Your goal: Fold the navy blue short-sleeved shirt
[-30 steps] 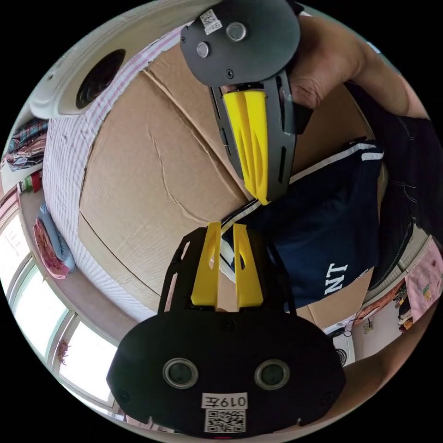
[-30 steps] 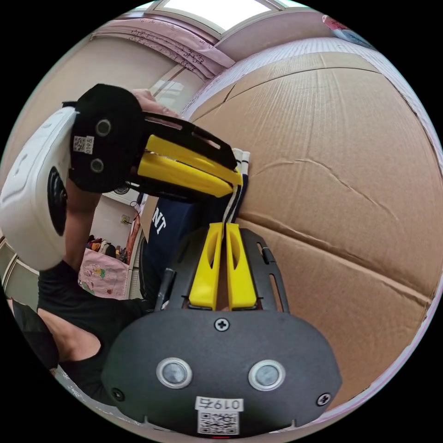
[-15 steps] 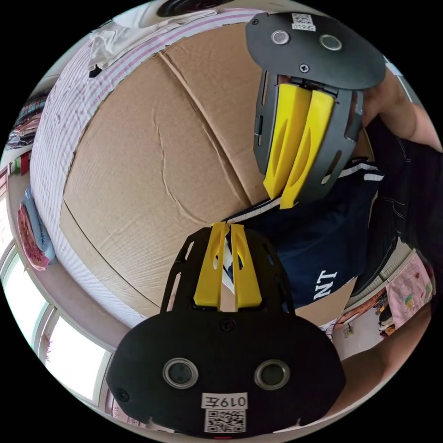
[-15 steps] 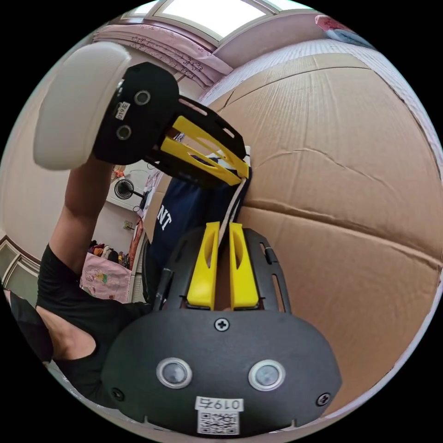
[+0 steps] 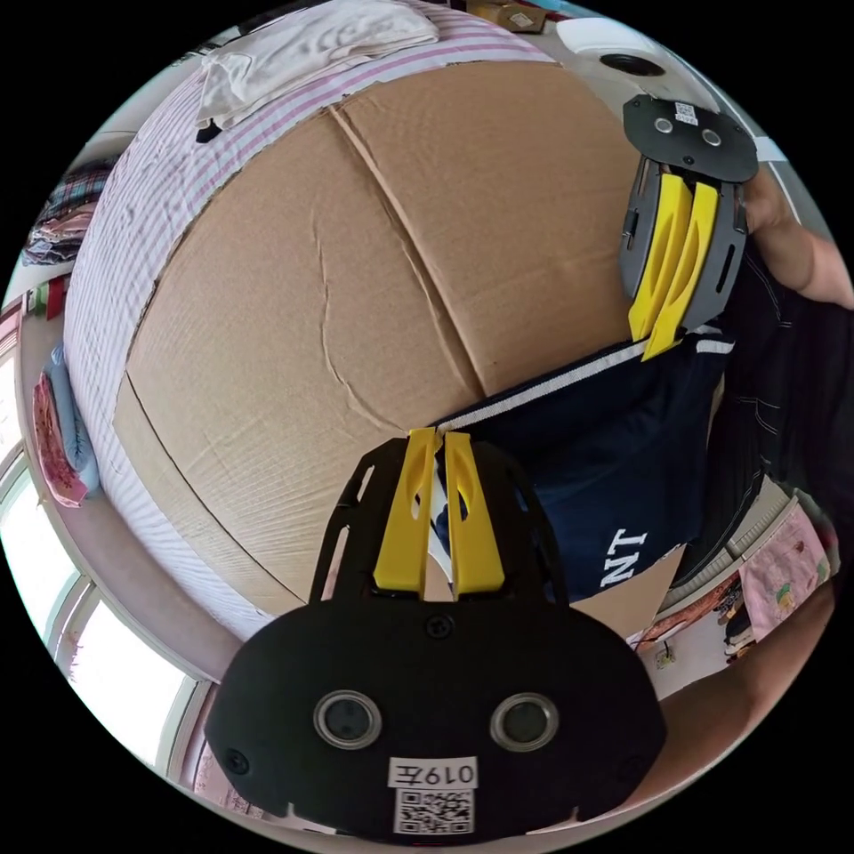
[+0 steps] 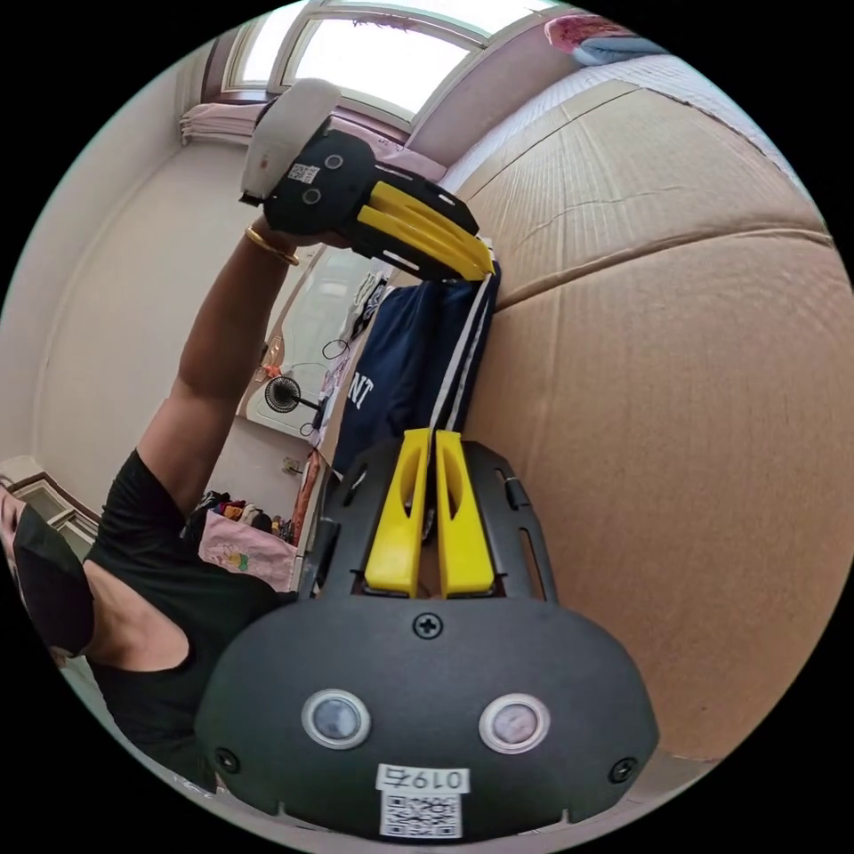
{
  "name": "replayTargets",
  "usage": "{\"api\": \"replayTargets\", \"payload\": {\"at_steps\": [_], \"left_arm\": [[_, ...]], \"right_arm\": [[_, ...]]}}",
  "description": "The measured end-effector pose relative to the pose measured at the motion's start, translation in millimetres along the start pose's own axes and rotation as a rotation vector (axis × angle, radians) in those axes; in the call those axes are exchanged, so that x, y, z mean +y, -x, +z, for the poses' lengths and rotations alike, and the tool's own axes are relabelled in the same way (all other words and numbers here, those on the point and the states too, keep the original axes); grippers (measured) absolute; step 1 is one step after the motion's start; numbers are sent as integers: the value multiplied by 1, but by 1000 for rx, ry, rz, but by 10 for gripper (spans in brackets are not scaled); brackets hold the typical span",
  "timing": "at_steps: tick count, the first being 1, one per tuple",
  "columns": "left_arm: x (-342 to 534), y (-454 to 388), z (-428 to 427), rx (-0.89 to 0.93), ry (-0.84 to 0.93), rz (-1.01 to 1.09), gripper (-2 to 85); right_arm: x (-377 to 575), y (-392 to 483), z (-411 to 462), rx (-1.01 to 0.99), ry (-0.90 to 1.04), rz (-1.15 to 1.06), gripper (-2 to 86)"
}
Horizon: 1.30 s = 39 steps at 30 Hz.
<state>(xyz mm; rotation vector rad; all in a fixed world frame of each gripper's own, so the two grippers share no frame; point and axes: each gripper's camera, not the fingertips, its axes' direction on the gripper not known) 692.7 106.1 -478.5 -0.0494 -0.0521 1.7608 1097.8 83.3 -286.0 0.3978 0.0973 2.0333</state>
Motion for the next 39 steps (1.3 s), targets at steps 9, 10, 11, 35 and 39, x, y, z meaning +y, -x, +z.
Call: {"api": "replayTargets", "payload": {"at_steps": [9,10,11,35,39], "left_arm": [[-28,-6,0,-12,72,36,6],[-29,-6,0,-9,73,32,6],[-30,-5,-1,-6,71,24,7],[-89,-86,-39,-62,78,275,59],[-97,-83,-34,-34,98,284,29]], "right_arm": [[24,3,-7,81,13,-38,-4],[27,2,-9,76,9,-37,-3],[30,2,-10,76,9,-40,-3],[84,0,-33,90,-9,-97,0],[91,2,-35,103,-9,-102,1]]}}
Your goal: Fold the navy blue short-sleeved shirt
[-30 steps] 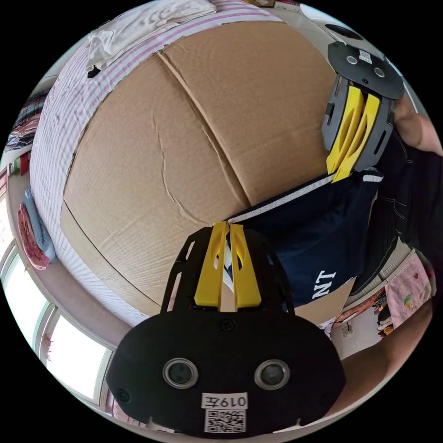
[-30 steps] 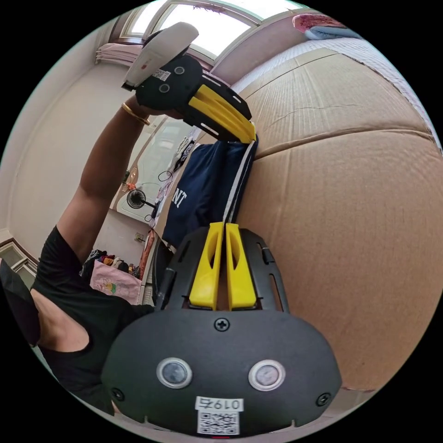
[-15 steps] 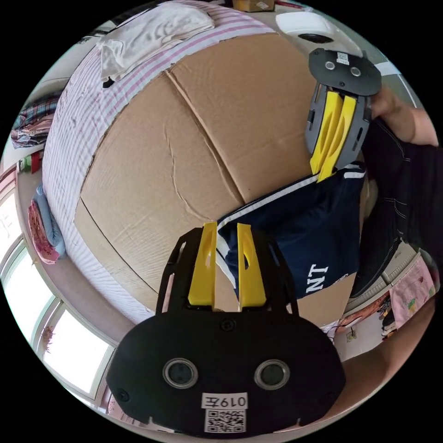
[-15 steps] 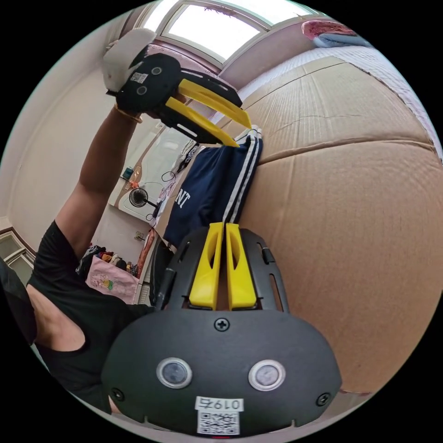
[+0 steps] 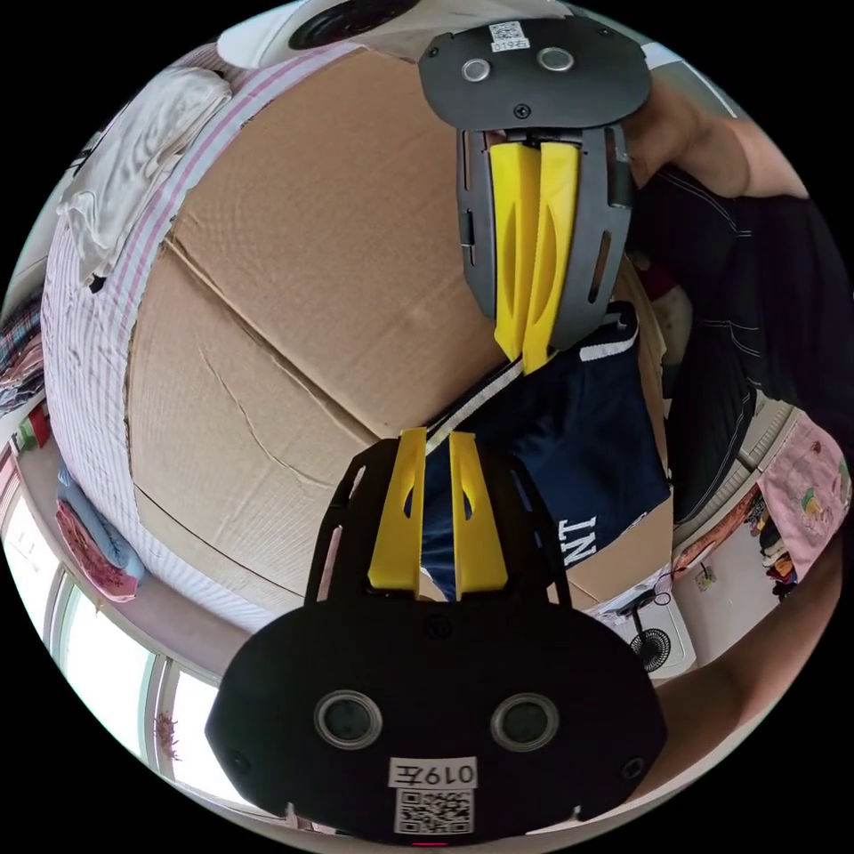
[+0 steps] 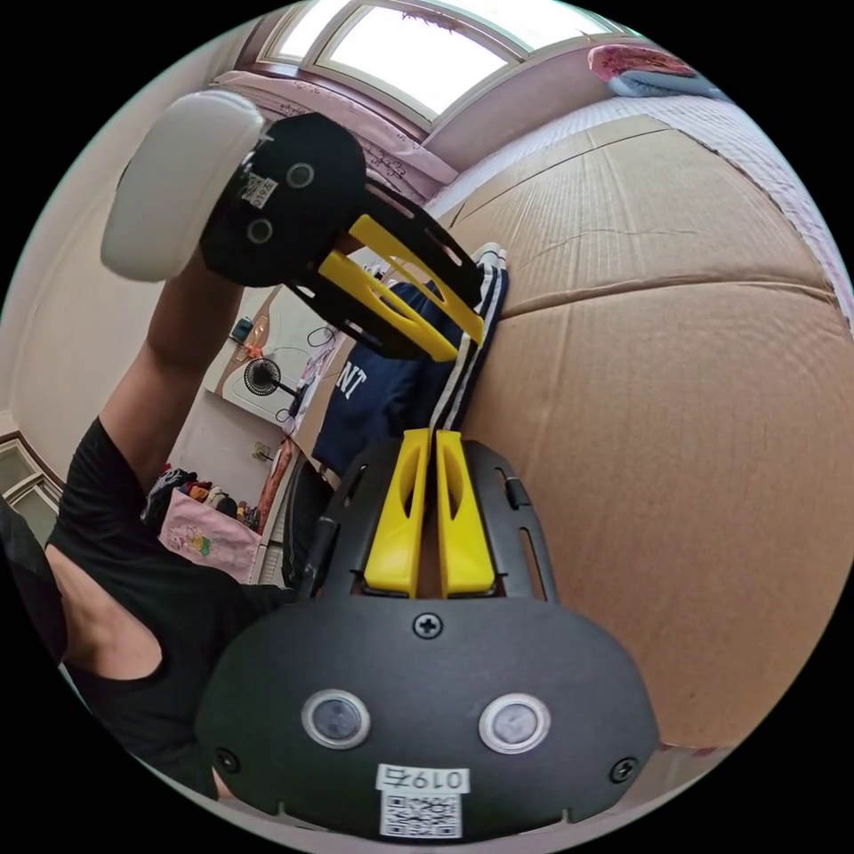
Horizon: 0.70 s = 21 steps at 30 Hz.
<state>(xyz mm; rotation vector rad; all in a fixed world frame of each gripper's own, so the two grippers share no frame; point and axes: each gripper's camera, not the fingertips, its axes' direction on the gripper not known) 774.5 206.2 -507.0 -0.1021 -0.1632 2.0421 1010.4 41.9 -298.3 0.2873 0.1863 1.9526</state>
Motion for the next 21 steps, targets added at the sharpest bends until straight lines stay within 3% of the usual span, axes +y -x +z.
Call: {"api": "replayTargets", "payload": {"at_steps": [14,21], "left_arm": [[-9,18,-2,83,-25,-57,8],[-17,12,-4,63,-3,-49,9]], "right_arm": [[30,1,-21,21,83,-35,0],[43,-18,-36,-116,64,-20,41]]}}
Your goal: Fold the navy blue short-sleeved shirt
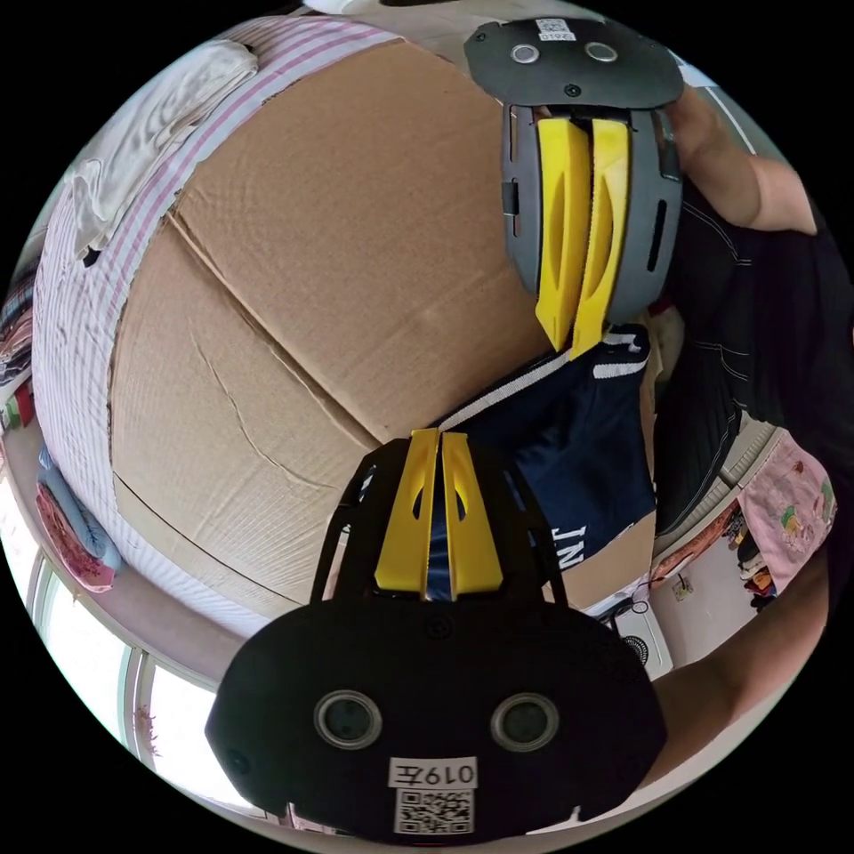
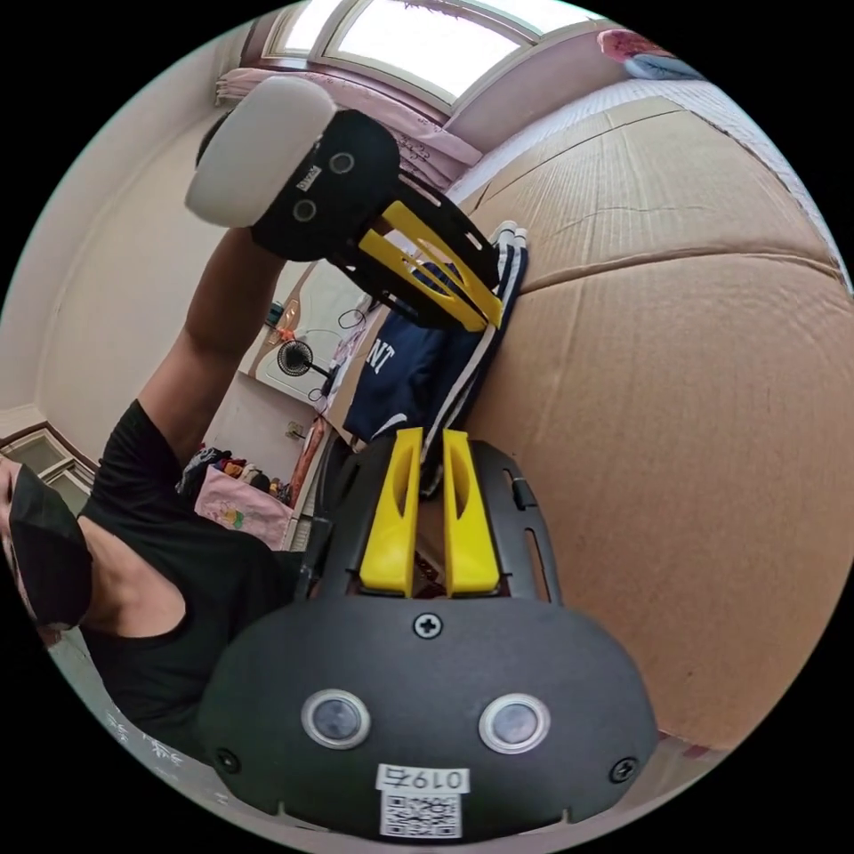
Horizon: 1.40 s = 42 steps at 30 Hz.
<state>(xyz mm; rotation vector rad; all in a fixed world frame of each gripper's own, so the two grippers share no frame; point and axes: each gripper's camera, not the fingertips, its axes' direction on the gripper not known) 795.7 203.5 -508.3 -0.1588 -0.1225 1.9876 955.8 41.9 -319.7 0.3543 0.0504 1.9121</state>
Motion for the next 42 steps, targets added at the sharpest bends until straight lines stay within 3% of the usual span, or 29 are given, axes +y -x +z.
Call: {"api": "replayTargets", "payload": {"at_steps": [6,17,38,42], "left_arm": [[-1,0,-2,14,-6,-21,10],[-6,-2,-3,38,3,-21,9],[13,-17,-30,-31,8,-38,13],[14,-16,-32,36,-27,-46,13]], "right_arm": [[10,5,-2,11,55,-30,54],[21,4,3,35,155,-70,4],[45,-12,-2,-32,110,-58,2],[51,-13,3,-18,119,-58,1]]}}
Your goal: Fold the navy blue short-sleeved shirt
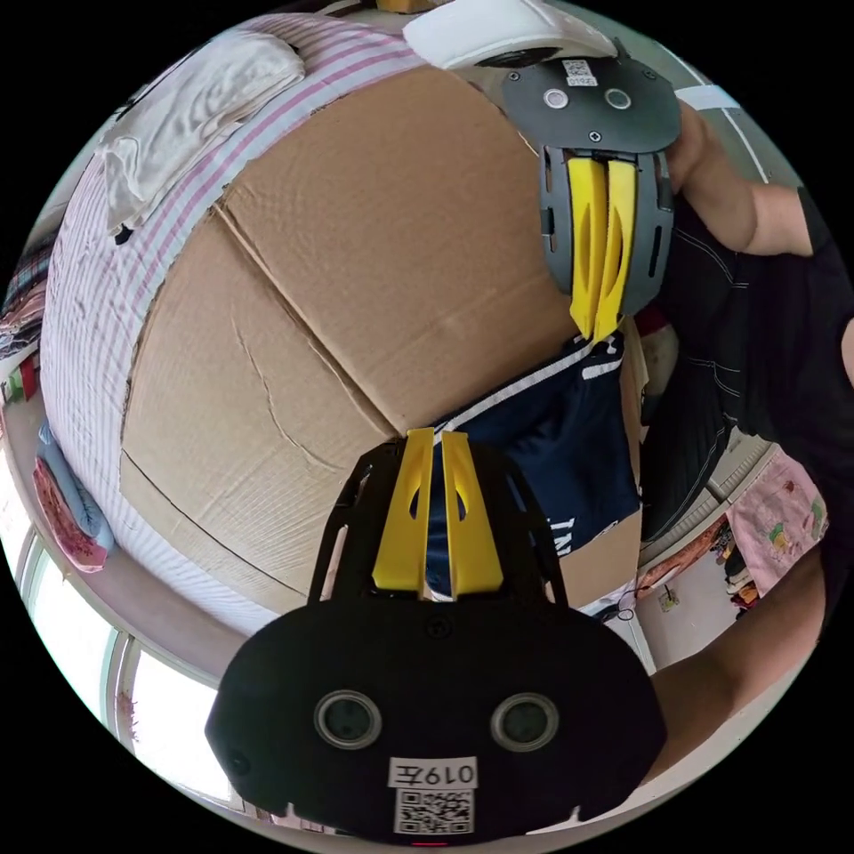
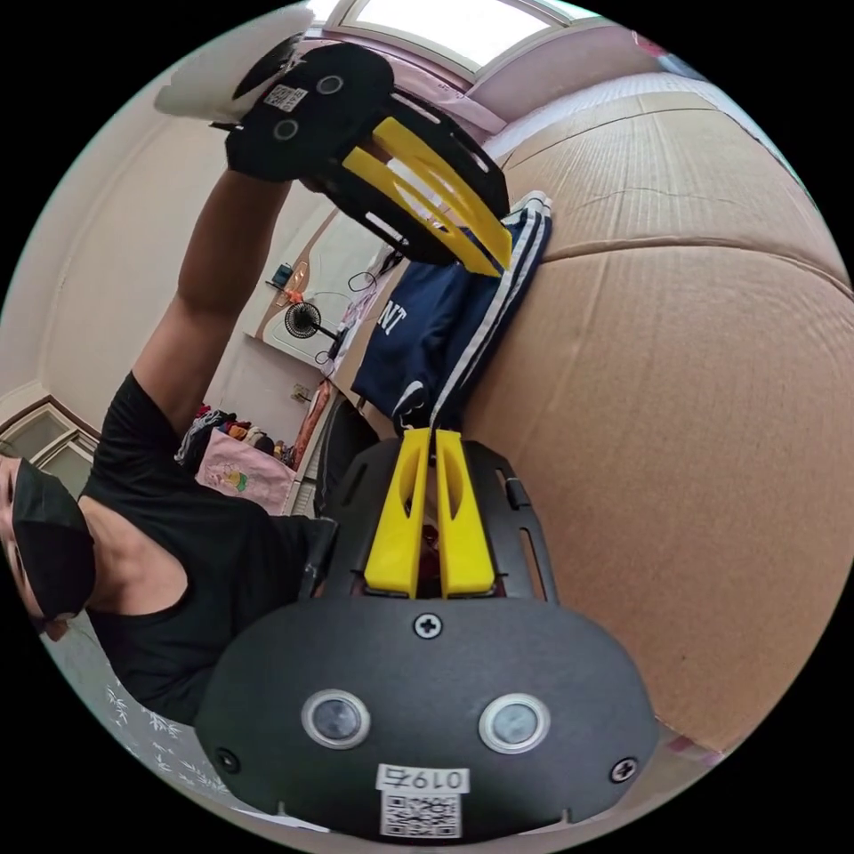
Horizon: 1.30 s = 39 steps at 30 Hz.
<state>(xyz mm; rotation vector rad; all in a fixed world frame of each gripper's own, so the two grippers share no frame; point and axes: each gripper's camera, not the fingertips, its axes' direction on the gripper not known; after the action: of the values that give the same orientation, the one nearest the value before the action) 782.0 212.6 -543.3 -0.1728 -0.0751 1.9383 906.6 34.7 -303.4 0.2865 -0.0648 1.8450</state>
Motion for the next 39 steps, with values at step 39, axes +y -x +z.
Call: {"api": "replayTargets", "payload": {"at_steps": [39], "left_arm": [[74,-43,8,173,-360,2,70]], "right_arm": [[158,79,56,246,-150,-420,97]]}}
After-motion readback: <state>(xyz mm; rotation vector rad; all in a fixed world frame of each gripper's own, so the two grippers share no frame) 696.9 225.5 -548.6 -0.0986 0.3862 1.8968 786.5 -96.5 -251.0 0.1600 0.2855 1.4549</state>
